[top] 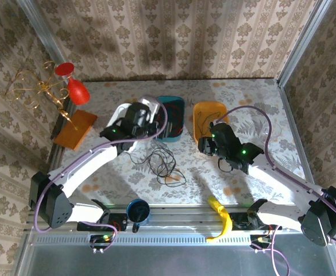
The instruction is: Untangle the cables
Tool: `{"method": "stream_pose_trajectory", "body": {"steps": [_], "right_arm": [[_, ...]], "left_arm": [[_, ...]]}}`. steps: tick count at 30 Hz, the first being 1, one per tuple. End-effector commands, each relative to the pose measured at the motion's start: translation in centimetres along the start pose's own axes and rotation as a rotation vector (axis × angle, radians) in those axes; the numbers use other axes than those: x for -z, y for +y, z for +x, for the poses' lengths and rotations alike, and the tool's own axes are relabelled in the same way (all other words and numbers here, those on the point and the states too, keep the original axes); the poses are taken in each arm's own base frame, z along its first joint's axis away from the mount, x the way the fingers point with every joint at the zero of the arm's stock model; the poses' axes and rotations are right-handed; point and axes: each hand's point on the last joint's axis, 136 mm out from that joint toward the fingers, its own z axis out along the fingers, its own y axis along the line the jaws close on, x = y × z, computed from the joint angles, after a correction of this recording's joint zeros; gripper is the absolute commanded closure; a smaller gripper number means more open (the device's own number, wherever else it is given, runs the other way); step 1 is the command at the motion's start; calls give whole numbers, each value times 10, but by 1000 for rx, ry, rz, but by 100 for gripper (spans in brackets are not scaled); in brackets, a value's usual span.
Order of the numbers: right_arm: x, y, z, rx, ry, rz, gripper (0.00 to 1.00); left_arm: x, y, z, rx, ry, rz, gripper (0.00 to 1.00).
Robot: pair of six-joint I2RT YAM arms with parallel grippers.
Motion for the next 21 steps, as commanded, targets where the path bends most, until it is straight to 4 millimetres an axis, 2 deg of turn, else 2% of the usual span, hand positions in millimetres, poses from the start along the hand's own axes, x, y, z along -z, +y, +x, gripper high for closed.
{"method": "stream_pose_trajectory", "body": {"steps": [1, 3, 7, 9, 12, 16, 19, 21], "right_arm": [[-3, -2, 8, 21, 24, 5, 52], [-3, -2, 6, 21, 20, 10, 52], [-3, -2, 4, 29, 23, 20, 52], [-3, -2, 2, 34, 22, 24, 52], [-1, -2, 0, 34, 14, 25, 52], [1, -2, 0, 32, 10, 24, 52], [1, -3, 1, 32, 10, 27, 52], [2, -4, 1, 33, 8, 31, 52]], "left_arm": [[-9, 1, 80, 17, 210, -73, 0], [-13, -11, 107, 24, 248, -54, 0], [-22, -48, 143, 12, 295, 94, 4], [-27, -56, 159, 5, 347, 129, 8], [-32, -46, 174, -24, 407, 71, 14], [-37, -40, 179, -47, 439, 51, 18], [-44, -32, 184, -22, 472, 36, 26], [-47, -28, 185, -10, 480, 24, 38]]}}
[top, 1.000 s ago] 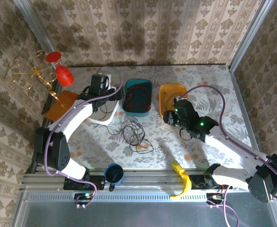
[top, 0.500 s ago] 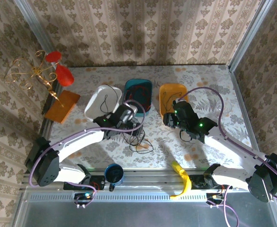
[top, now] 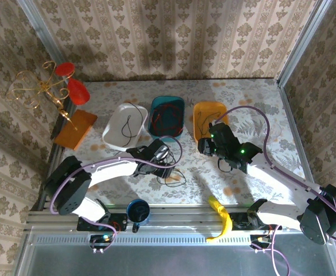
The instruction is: Untangle the cables
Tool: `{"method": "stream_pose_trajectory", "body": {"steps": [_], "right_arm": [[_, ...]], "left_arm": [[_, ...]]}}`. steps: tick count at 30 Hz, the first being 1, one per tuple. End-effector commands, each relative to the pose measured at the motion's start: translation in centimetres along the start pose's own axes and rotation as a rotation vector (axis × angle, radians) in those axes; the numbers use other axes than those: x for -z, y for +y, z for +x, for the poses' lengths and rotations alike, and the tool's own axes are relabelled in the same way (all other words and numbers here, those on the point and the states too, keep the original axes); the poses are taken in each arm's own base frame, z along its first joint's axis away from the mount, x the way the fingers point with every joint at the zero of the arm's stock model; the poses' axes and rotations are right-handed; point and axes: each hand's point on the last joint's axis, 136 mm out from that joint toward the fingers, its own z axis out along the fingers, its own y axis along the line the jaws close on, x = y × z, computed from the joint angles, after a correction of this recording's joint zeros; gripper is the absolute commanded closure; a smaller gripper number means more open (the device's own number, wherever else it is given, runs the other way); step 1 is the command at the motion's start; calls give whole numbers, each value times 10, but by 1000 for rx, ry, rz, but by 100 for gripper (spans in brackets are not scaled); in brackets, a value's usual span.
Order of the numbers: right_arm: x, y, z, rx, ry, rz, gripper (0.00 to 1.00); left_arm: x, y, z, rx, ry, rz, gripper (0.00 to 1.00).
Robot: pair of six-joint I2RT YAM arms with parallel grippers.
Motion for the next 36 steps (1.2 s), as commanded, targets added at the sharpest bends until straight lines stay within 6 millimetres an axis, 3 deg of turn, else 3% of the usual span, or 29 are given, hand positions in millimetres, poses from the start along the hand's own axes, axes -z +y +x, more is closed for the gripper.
{"method": "stream_pose_trajectory", "body": {"steps": [1, 12, 15, 17, 21, 28, 32, 36], "right_arm": [[7, -2, -3, 9, -13, 18, 52], [10, -7, -4, 9, -23, 33, 52], [13, -14, -7, -2, -38, 62, 52], [15, -21, -9, -20, -52, 84, 52], [18, -33, -12, -64, -72, 108, 52], [22, -46, -14, -112, -97, 144, 52], [24, -52, -15, -137, -112, 164, 52], [26, -54, -17, -149, -124, 167, 52]], "left_arm": [[0, 2, -9, 24, 4, 1, 42], [-7, -9, -19, -7, -4, 47, 95], [0, -8, -24, -17, -12, 31, 100], [14, -11, -34, -57, -67, 12, 100], [60, -40, -62, -186, -265, 48, 100], [137, -71, -90, -195, -510, 239, 100], [176, -69, -98, -175, -633, 268, 100], [210, -50, -103, -126, -739, 237, 100]]}}
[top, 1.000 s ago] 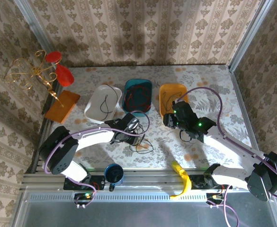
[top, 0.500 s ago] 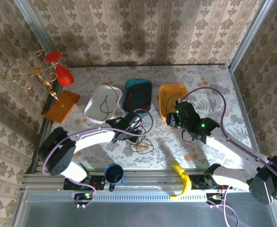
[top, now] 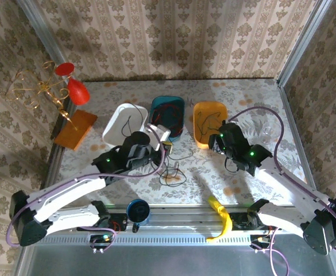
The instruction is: Untangle the cables
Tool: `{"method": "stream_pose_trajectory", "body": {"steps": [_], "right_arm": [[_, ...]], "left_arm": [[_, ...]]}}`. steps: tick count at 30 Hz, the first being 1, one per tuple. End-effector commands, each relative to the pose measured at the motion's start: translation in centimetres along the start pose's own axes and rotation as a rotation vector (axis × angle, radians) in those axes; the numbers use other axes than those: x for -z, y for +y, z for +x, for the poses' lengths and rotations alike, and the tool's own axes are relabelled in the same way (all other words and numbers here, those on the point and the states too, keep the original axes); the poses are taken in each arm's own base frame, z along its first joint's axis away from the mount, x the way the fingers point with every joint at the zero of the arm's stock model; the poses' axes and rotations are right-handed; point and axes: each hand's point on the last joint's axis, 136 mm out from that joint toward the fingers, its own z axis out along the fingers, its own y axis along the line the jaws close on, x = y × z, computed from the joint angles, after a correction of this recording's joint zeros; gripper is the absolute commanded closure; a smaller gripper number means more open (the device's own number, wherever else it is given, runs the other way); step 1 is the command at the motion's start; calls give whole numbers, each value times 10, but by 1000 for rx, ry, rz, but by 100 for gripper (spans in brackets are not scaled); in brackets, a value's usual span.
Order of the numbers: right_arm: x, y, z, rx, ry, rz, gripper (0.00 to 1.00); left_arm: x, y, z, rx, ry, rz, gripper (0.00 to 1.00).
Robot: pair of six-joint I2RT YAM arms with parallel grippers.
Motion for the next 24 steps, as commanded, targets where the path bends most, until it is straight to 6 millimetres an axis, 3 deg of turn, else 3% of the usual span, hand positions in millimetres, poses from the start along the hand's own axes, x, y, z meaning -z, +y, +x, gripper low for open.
{"method": "stream_pose_trajectory", "body": {"steps": [1, 5, 9, 12, 16, 21, 24], "right_arm": [[4, -13, 0, -30, -18, 47, 52], [4, -12, 0, -29, -15, 39, 52], [2, -7, 1, -22, -7, 17, 52], [1, -2, 1, -16, 1, -1, 52], [1, 2, 0, -10, 6, -16, 52], [2, 3, 0, 6, 12, -20, 52], [3, 3, -1, 15, 15, -21, 52]], "left_arm": [[23, 11, -24, 10, -113, -35, 100], [56, 50, -42, 104, -222, -168, 100], [80, 112, -36, 202, -224, -382, 100], [86, 147, -30, 269, -207, -450, 100], [82, 196, -17, 344, -167, -534, 100], [56, 255, 16, 423, -80, -577, 100], [33, 273, 36, 426, 5, -573, 100]]}}
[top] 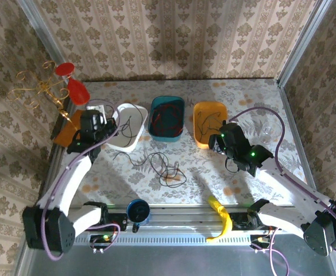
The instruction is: Untangle the cables
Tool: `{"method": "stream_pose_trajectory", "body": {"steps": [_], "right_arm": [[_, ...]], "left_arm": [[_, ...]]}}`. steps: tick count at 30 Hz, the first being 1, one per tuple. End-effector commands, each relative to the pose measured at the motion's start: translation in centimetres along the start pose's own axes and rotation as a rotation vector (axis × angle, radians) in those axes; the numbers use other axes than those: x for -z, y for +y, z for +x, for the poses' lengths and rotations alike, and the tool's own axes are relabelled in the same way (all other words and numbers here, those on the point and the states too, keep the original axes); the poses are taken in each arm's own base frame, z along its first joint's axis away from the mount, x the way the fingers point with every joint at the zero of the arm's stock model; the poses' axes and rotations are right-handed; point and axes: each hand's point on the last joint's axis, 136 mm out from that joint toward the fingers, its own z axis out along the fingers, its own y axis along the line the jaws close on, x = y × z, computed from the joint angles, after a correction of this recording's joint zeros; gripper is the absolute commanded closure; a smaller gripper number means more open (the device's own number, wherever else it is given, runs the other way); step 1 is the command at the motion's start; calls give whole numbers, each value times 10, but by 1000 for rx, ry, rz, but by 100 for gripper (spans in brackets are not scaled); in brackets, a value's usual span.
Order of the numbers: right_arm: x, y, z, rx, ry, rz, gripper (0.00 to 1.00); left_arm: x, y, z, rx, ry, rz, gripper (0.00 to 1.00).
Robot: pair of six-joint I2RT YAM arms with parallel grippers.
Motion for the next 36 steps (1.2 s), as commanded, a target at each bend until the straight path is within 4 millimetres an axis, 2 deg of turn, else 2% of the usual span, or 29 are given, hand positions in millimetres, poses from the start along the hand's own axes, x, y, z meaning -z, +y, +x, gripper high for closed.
{"method": "stream_pose_trajectory", "body": {"steps": [1, 7, 10, 13, 14, 15, 17, 20, 22, 24, 30, 33, 36], "right_arm": [[3, 1, -2, 15, 8, -5, 52], [4, 2, -5, 22, 4, -3, 52], [4, 3, -6, 22, 3, -7, 51], [5, 4, -6, 25, 3, -7, 51], [5, 3, -6, 27, 4, -7, 51], [5, 3, -6, 29, 4, -5, 51], [6, 2, -5, 29, 3, -4, 51], [6, -1, -3, 27, 0, 1, 52], [4, -2, -1, 25, 3, 4, 51], [2, -3, 1, 20, 9, 4, 52], [-2, -3, 2, 12, 13, 10, 51], [-3, -2, 3, 12, 18, 11, 51], [-3, -3, 4, 12, 20, 14, 52]], "left_arm": [[-27, -10, 12, -45, 63, 77, 100], [-55, -42, 39, -160, 199, 170, 100], [-65, -41, 49, -200, 245, 116, 98], [-65, -24, 39, -185, 200, -11, 44], [-60, -22, 33, -181, 170, -37, 31], [-53, -24, 25, -187, 128, -49, 23], [-38, -37, 17, -242, 66, -46, 15], [-14, -65, 23, -358, 60, -9, 12], [-3, -88, 44, -422, 108, 55, 11], [7, -108, 75, -478, 179, 135, 11], [23, -151, 168, -565, 382, 309, 12], [22, -166, 200, -584, 454, 353, 15], [16, -181, 224, -562, 511, 389, 18]]}}
